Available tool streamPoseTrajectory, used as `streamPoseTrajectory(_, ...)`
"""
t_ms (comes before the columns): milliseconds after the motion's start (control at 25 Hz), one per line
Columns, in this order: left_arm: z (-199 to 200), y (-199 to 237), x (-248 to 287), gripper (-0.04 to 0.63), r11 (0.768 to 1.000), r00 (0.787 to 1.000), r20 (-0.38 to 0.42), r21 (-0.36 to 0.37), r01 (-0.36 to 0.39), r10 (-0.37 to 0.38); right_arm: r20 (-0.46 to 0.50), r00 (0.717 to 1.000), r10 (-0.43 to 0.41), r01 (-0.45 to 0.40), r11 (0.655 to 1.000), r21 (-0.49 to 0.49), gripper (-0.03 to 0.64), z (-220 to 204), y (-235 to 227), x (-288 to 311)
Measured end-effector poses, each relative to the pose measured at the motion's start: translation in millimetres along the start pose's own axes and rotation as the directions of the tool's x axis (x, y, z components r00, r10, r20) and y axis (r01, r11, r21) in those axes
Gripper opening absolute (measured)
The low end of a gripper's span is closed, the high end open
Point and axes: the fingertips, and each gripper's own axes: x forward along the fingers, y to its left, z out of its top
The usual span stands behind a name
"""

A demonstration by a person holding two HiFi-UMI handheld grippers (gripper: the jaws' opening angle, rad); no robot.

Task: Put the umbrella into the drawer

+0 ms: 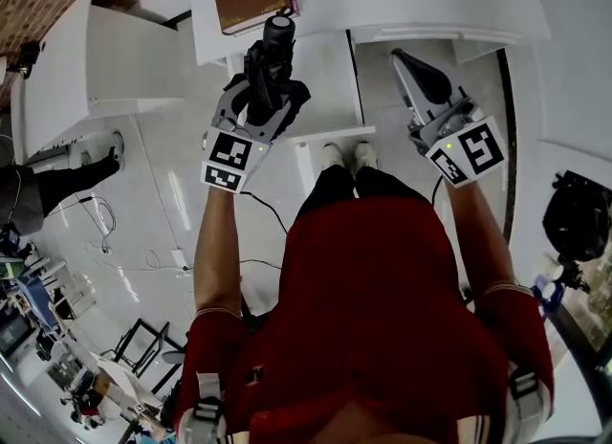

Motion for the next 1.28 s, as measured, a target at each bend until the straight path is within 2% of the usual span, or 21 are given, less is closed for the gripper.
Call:
streamPoseTrajectory(160, -22.1, 0.3, 20.3, 0.239, 0.997, 0.995, -0.068, 0.03, 0.075, -0.073, -0.021, 1.0, -0.023, 0.024, 1.0, 0.008, -0.002, -10.4, -1.8, 5.6)
streamPoseTrajectory(320, -42.7, -1.0, 39.0, 0.241, 0.988, 0.98, -0.143, 0.044, 0.145, -0.137, -0.04, 0.998, -0.05, 0.051, 0.999, 0.014, -0.002, -16.5, -7.0, 6.3)
streamPoseTrajectory(520, -72.1, -9.5, 62.4, 0.239, 0.965, 0.946, -0.238, 0.087, 0.247, -0.221, -0.055, 0.994, -0.091, 0.092, 0.996, 0.017, -0.002, -20.3, -14.5, 3.5)
streamPoseTrajectory(720, -100.5, -13.7, 83.5, 0.239, 0.941, 0.902, -0.321, 0.078, 0.329, -0.288, -0.066, 0.99, -0.125, 0.126, 0.992, 0.012, -0.002, -20.7, -20.2, 2.2)
streamPoseTrajectory(1000, -133.7, -12.8, 108.6, 0.241, 0.927, 0.841, -0.438, 0.044, 0.373, -0.318, -0.082, 0.981, -0.175, 0.176, 0.984, 0.005, -0.002, -22.3, -30.9, -3.0)
streamPoseTrajectory(1120, -145.6, -12.5, 116.4, 0.241, 0.931, 0.808, -0.497, 0.0, 0.366, -0.317, -0.095, 0.976, -0.195, 0.196, 0.981, 0.004, -0.002, -25.5, -35.4, -8.3)
streamPoseTrajectory(1280, -162.9, -10.9, 129.9, 0.241, 0.938, 0.777, -0.544, -0.064, 0.34, -0.318, -0.112, 0.97, -0.215, 0.216, 0.976, 0.002, -0.002, -29.4, -41.4, -14.3)
